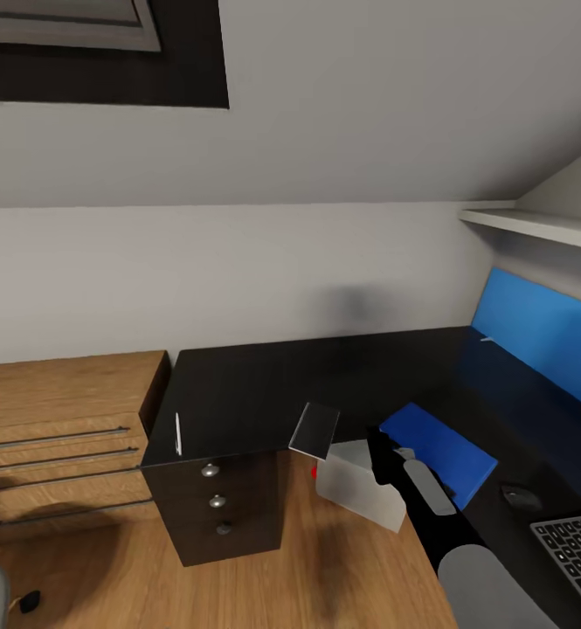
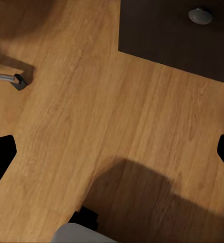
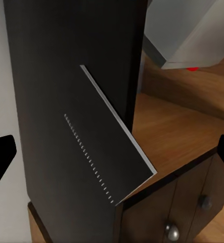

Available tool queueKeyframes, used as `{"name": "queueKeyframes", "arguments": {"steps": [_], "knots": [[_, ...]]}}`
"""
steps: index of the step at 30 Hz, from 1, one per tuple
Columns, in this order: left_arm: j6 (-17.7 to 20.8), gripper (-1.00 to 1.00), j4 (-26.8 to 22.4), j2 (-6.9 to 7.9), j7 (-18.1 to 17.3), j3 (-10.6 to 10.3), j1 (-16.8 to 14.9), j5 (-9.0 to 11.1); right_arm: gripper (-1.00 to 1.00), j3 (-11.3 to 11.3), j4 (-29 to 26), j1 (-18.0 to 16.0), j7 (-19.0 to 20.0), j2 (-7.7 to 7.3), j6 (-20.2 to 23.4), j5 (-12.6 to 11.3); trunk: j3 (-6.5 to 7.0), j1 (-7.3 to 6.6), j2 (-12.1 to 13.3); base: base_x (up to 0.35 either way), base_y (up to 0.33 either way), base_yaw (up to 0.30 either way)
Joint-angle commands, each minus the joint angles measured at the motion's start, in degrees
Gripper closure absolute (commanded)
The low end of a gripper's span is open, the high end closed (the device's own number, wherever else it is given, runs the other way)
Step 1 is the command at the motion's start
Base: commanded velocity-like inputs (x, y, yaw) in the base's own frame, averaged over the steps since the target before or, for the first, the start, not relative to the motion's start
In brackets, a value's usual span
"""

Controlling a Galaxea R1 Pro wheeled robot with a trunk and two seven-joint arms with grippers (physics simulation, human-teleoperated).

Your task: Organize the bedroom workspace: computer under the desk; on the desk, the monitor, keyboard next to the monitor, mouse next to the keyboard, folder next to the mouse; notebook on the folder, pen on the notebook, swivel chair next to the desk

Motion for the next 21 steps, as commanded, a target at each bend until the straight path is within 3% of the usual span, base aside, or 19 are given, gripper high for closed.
{"name": "queueKeyframes", "arguments": {"steps": [1,21], "knots": [[-0.23,-1.0,-0.05,0.06,0.39,-0.49,-0.04,0.43,-1.0,-0.24,-0.1,-0.02,-0.32,0.07,0.25,-0.24,-0.26,0.23,-0.48,0.0,0.0,0.0],[-0.32,-1.0,-0.05,-0.04,0.23,-0.57,-0.04,0.23,-1.0,-0.18,2.02,-0.01,-0.07,0.8,-0.19,0.02,-3.85,4.63,-8.5,0.0,0.0,0.0]]}}
